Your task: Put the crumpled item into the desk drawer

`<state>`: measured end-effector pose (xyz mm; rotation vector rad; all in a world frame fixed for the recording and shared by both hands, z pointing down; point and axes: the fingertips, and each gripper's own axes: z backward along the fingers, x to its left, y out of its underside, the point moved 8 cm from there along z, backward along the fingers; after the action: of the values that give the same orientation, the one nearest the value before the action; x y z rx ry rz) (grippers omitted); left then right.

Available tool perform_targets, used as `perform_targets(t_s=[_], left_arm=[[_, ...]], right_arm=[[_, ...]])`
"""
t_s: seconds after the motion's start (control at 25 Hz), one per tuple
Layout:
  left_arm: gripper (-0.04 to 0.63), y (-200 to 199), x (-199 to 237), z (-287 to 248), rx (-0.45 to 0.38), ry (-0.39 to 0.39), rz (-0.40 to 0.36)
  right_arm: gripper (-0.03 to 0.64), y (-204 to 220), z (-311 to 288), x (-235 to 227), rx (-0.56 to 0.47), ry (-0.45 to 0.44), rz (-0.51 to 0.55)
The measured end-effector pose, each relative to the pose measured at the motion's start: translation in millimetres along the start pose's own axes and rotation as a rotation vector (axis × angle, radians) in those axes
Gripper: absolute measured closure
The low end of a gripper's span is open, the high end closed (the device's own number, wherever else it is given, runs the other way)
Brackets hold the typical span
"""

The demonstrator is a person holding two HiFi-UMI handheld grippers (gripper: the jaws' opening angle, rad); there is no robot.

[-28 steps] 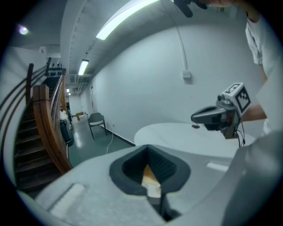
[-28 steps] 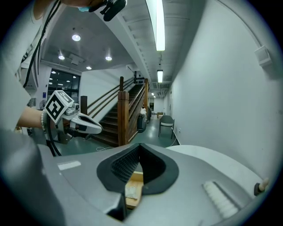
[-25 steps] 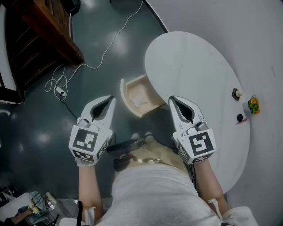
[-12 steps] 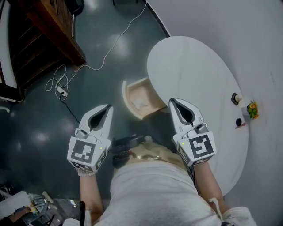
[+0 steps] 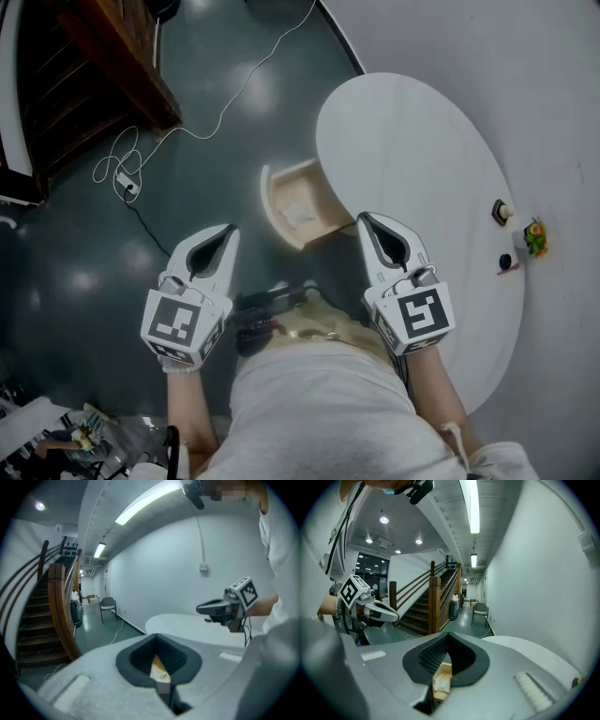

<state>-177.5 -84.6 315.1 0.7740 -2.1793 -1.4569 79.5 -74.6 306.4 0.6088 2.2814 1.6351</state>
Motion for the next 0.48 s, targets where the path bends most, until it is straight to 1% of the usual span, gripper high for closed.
perform_targets(t_s=[0.24, 0.48], left_arm=[[0.598, -0.3, -1.4, -1.0, 0.013, 0.022, -0.01], [0.598, 6.4, 0.1, -3.0, 0.019, 0.018, -0.016]], right_arm=[[0.612, -0.7, 2.1, 0.1, 0.011, 0.006, 0.0], [0.612, 5.1, -2.6, 0.7, 0.013, -0.003, 0.013]])
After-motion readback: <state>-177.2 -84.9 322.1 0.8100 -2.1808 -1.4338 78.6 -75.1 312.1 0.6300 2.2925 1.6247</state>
